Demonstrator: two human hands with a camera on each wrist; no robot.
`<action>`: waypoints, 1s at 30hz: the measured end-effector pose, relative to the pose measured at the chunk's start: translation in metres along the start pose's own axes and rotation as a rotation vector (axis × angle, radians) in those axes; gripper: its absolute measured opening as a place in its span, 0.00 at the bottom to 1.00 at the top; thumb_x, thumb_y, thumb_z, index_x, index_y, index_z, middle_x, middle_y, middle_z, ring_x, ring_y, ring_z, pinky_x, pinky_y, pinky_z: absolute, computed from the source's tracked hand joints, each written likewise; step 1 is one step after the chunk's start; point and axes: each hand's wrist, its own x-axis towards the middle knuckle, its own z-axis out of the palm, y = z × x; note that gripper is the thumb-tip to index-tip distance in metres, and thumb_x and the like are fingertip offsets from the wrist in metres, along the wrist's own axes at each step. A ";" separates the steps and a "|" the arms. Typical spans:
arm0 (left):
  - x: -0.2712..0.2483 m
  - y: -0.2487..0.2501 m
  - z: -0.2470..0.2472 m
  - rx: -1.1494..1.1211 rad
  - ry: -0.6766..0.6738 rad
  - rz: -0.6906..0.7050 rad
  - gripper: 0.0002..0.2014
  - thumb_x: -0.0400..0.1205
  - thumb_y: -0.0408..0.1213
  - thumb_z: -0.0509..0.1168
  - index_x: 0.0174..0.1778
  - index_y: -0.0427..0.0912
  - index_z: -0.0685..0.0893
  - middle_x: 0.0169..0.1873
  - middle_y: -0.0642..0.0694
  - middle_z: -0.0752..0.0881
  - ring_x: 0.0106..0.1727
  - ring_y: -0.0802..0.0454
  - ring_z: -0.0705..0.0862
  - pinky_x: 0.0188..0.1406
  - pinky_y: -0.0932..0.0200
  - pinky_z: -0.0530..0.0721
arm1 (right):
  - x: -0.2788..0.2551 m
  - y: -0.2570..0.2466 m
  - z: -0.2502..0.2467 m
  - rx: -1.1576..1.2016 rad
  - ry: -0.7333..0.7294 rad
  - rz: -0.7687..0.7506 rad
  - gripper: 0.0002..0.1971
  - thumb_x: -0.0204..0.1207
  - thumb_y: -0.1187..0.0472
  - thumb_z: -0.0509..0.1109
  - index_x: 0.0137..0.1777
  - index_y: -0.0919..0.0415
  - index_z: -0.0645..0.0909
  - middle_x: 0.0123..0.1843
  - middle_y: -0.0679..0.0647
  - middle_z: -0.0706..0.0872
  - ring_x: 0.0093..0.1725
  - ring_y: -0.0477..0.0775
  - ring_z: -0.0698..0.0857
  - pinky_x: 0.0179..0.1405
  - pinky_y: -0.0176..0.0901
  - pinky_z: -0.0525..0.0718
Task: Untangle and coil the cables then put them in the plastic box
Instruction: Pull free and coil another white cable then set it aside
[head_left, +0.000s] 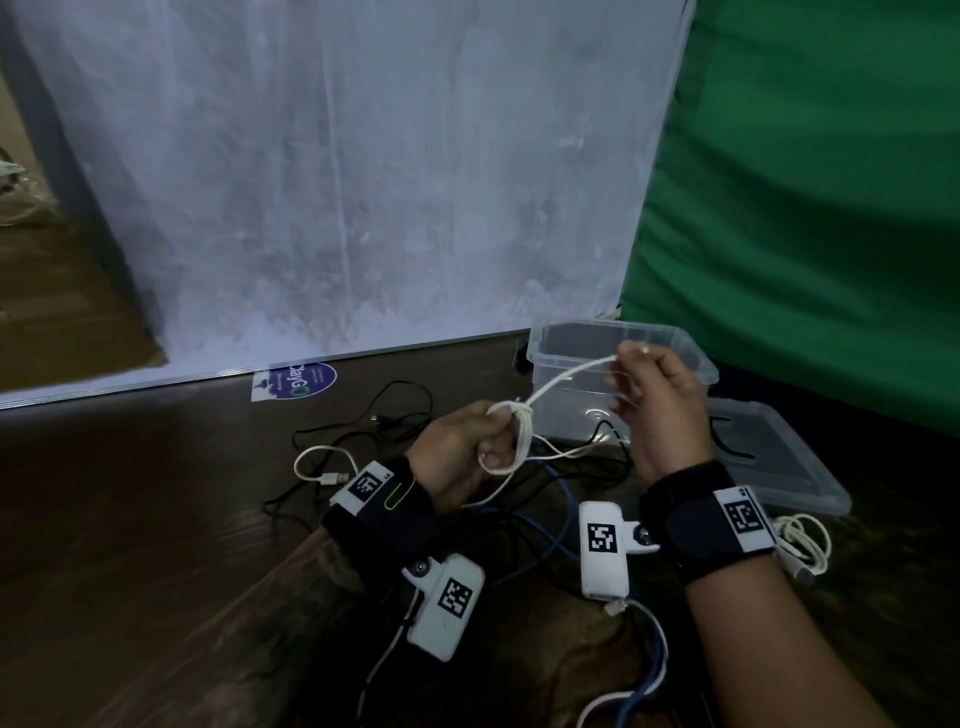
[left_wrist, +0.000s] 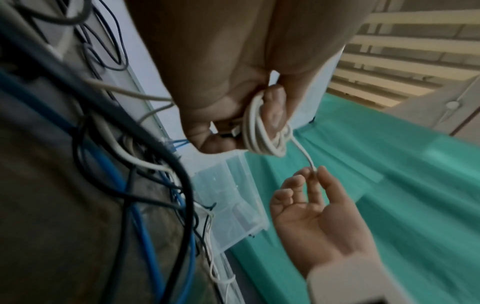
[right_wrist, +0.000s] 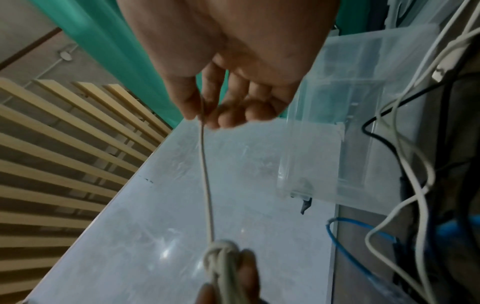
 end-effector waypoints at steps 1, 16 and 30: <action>0.000 0.001 -0.003 -0.016 0.004 0.026 0.09 0.83 0.31 0.57 0.41 0.33 0.80 0.21 0.50 0.66 0.22 0.58 0.65 0.22 0.67 0.67 | -0.001 0.001 0.000 -0.006 -0.058 0.041 0.07 0.80 0.64 0.71 0.41 0.52 0.83 0.36 0.48 0.87 0.35 0.45 0.83 0.34 0.37 0.77; -0.005 0.006 -0.004 0.014 0.146 0.041 0.23 0.82 0.35 0.60 0.69 0.22 0.74 0.68 0.28 0.78 0.68 0.31 0.77 0.67 0.39 0.76 | -0.026 0.025 0.032 -0.126 -0.421 0.310 0.09 0.84 0.65 0.62 0.51 0.61 0.85 0.48 0.64 0.90 0.46 0.59 0.87 0.38 0.42 0.81; -0.005 0.008 -0.005 0.082 0.245 0.127 0.20 0.77 0.43 0.70 0.55 0.29 0.84 0.47 0.24 0.81 0.46 0.34 0.81 0.46 0.38 0.81 | -0.035 0.034 0.039 -0.234 -0.580 0.305 0.08 0.78 0.67 0.74 0.56 0.63 0.82 0.44 0.57 0.87 0.36 0.50 0.83 0.28 0.37 0.81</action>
